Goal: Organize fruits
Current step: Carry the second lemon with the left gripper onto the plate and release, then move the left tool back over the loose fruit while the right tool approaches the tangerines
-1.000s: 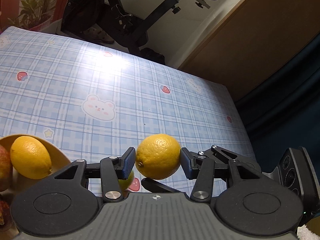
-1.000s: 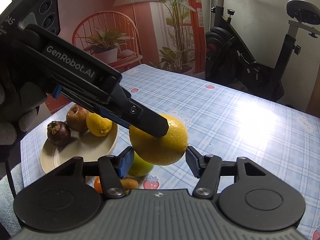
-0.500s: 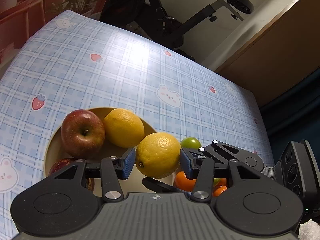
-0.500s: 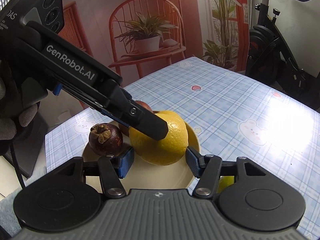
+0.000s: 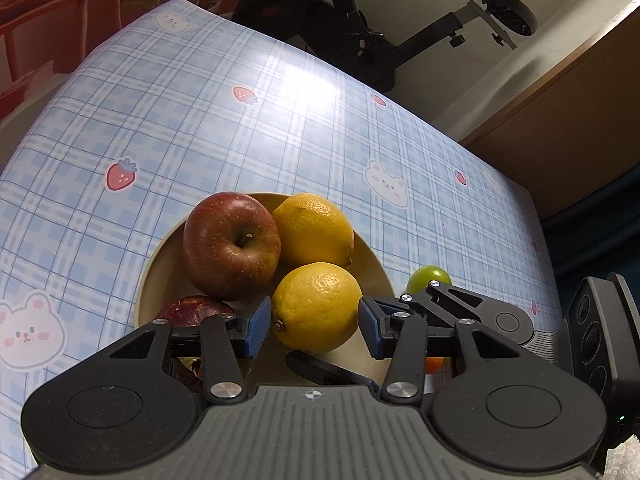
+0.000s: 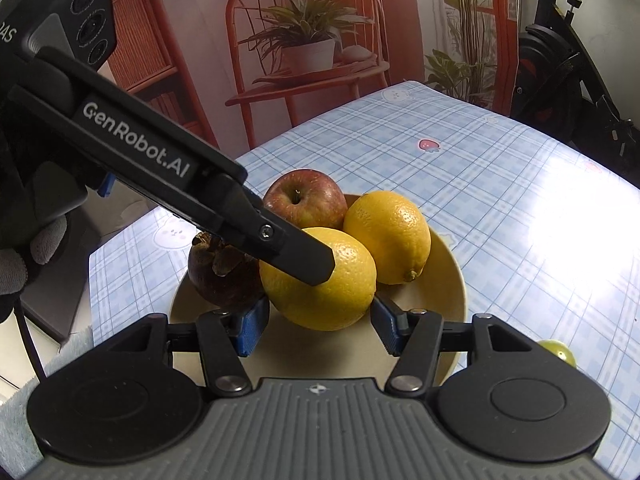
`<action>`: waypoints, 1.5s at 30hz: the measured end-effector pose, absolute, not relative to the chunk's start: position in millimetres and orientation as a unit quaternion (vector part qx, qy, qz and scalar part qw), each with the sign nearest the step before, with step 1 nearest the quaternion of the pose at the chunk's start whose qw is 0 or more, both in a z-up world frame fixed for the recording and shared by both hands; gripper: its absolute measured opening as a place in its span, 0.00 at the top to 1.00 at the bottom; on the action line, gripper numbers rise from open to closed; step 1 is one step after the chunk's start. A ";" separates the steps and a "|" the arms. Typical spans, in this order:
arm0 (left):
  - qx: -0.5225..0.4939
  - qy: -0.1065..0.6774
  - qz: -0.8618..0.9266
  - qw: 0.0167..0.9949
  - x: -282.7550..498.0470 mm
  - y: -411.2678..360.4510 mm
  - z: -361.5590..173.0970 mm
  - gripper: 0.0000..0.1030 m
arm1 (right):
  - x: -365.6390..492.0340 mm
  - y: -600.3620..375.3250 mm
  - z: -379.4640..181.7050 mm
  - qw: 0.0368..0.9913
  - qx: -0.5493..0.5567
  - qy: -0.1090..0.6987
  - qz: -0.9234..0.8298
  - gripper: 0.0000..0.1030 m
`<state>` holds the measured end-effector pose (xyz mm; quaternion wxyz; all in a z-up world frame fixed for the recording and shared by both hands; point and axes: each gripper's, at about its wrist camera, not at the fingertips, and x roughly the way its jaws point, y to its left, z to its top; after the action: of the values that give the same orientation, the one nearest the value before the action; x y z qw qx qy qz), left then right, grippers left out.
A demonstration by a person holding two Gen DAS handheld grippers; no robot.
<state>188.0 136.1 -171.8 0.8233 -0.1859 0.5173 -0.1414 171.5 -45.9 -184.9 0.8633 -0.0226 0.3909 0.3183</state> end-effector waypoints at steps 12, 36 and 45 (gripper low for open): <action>-0.194 0.498 -0.139 0.834 184.2 144.7 -160.7 0.52 | 171.0 -38.7 -189.2 0.859 -0.034 0.396 0.322 0.43; -0.119 0.433 -0.086 0.889 157.1 117.8 -125.3 0.52 | 141.7 -61.3 -166.0 0.879 -0.011 0.368 0.305 0.42; -0.104 0.392 -0.051 0.913 134.8 75.0 -119.7 0.52 | 93.5 -121.6 -151.8 0.918 0.028 0.326 0.222 0.42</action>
<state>134.8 75.0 -119.7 0.9128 -0.1035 0.3917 -0.0512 93.5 -121.6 -151.8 0.9184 0.0284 0.3262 0.2220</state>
